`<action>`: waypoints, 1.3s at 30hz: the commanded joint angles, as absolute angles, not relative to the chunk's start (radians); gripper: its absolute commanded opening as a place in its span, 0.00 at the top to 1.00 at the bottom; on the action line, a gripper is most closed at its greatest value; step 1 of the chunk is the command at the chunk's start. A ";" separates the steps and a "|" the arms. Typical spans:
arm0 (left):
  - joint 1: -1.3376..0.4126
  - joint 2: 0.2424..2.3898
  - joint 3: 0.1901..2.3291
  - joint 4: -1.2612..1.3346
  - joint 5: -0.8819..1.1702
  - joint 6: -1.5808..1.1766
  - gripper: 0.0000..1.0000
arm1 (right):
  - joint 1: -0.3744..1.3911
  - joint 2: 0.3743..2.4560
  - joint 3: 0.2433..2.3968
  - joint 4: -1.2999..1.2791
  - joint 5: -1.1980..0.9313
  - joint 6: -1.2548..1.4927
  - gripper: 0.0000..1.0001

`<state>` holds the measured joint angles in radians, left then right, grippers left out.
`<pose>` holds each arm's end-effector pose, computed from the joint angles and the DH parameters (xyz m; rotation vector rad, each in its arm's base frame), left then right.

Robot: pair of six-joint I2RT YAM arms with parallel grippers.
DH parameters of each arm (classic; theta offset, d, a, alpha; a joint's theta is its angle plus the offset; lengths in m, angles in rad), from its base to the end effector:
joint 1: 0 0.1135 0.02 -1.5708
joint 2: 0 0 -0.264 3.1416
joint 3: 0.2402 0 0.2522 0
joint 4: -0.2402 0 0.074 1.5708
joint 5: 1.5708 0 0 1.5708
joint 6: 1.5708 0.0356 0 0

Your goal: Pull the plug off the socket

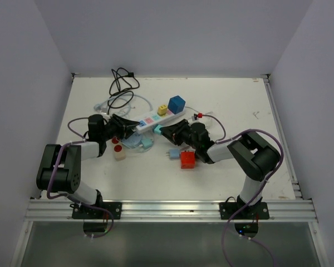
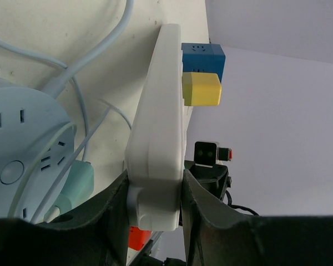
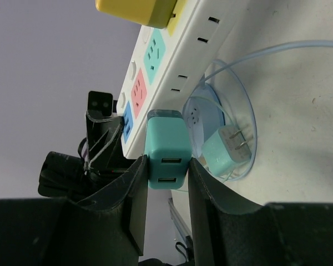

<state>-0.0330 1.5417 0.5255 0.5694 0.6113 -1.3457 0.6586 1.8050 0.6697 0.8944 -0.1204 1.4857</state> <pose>0.2845 -0.0298 0.1562 -1.0052 2.0279 -1.4297 0.2704 0.2146 0.1474 0.7658 1.9960 1.5320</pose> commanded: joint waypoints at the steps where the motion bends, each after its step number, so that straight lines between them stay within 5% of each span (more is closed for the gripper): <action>1: 0.028 1.522 0.586 0.609 0.439 -1.315 1.00 | 0.641 1.758 0.664 0.789 -0.146 1.378 1.00; 11: 0.028 1.509 0.577 0.580 0.420 -1.262 1.00 | 0.577 1.551 0.581 0.693 -0.103 1.374 1.00; 24: 0.028 1.542 0.549 0.610 0.425 -1.233 1.00 | 0.526 1.614 0.678 0.658 -0.255 1.293 1.00; 28: 0.026 1.539 0.555 0.609 0.434 -1.206 1.00 | 0.531 1.629 0.785 0.523 -0.308 1.169 0.78; 29: 0.023 1.537 0.558 0.606 0.437 -1.189 1.00 | 0.529 1.623 0.808 0.447 -0.305 1.098 0.65; 39: -0.097 1.436 0.604 0.421 0.362 -0.954 1.00 | 0.531 1.661 1.268 -0.096 -0.160 0.609 0.43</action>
